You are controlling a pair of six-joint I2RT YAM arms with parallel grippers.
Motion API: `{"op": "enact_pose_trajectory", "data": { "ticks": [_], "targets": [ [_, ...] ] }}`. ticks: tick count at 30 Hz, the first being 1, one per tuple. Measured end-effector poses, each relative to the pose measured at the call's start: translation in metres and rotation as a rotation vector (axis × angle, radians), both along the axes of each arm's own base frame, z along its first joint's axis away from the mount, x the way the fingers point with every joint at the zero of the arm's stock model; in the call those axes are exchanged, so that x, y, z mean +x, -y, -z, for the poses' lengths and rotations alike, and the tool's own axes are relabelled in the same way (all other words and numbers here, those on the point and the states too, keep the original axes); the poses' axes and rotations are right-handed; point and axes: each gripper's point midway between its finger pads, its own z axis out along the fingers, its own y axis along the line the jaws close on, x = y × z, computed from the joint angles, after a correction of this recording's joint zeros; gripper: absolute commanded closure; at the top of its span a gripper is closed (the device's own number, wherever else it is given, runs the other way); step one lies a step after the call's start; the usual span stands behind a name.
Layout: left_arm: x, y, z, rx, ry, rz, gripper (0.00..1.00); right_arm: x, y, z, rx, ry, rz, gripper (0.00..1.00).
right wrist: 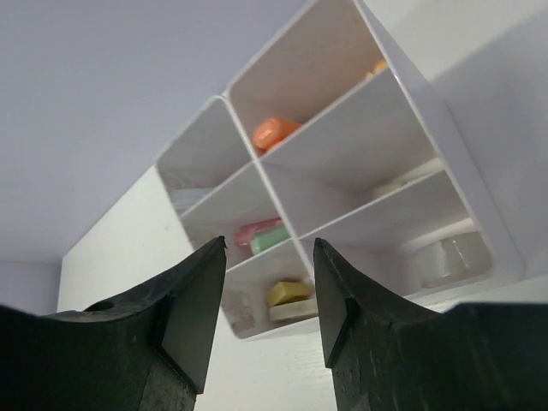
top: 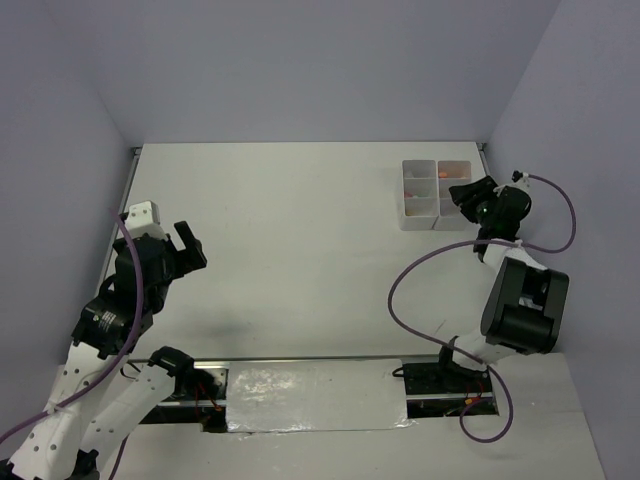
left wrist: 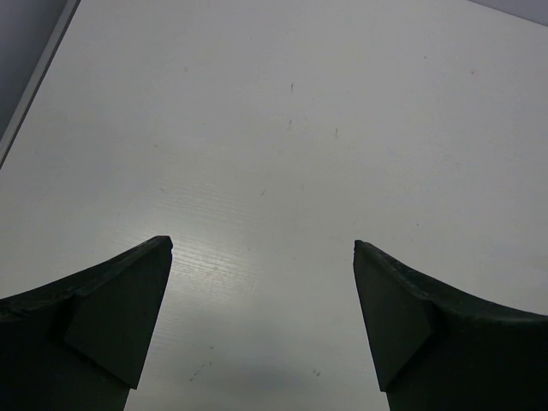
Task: Sort the stationery into containers
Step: Reset both arms
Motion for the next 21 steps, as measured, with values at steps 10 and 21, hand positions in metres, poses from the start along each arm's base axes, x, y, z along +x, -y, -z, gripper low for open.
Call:
{"op": "enact_pose_trajectory", "data": {
  "ticks": [10,21],
  "targets": [
    [0.012,-0.018,0.021,0.031,-0.098,-0.101,0.01,-0.05,-0.063,-0.079,-0.216,0.042,-0.06,0.27],
    [0.012,-0.057,0.016,-0.025,-0.086,-0.24,0.01,-0.192,-0.104,-0.202,-0.496,0.274,-0.107,0.0]
  ]
}}
